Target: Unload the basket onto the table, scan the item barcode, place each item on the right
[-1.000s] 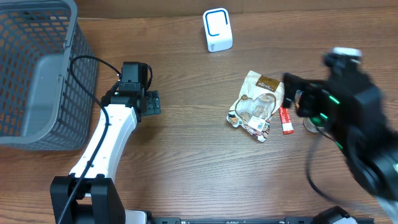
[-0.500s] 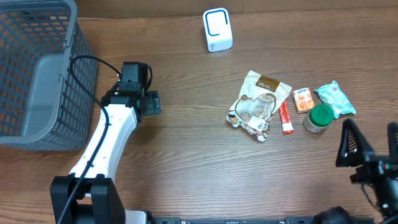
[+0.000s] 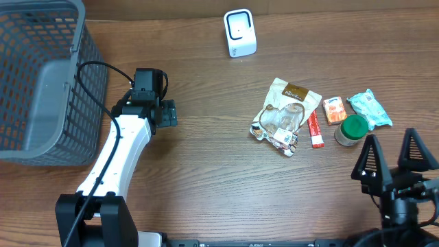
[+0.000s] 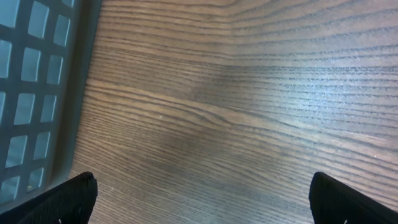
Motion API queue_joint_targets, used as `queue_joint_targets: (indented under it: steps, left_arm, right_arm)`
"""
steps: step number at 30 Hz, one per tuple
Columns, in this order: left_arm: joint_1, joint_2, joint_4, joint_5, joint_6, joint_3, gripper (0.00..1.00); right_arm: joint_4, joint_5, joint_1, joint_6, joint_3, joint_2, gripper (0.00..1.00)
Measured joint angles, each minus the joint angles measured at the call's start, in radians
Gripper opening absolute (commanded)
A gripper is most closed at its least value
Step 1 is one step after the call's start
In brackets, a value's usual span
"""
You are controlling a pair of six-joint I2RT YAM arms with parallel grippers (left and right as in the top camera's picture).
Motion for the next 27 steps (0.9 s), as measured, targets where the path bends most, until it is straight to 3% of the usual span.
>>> queue_joint_targets:
  steps: [4, 9, 15, 20, 27]
  left_arm:
    - [0.0, 0.0, 0.0, 0.0, 0.0, 0.0, 1.0]
    - [0.0, 0.0, 0.0, 0.0, 0.0, 0.0, 1.0]
    - [0.0, 0.0, 0.0, 0.0, 0.0, 0.0, 1.0]
    - [0.0, 0.0, 0.001, 0.0, 0.0, 0.0, 1.0]
    - [0.0, 0.0, 0.0, 0.0, 0.0, 0.0, 1.0]
  right_arm:
    - [0.23, -0.027, -0.001, 0.0, -0.153, -0.011, 1.0]
    - [0.279, -0.055, -0.001, 0.0, -0.274, -0.011, 1.0]
    - [0.092, -0.08, -0.001, 0.0, -0.301, -0.012, 1.0]
    - [-0.159, -0.087, -0.001, -0.001, -0.301, -0.013, 1.0]
    - [-0.183, -0.111, -0.001, -0.014, -0.301, -0.012, 1.0]
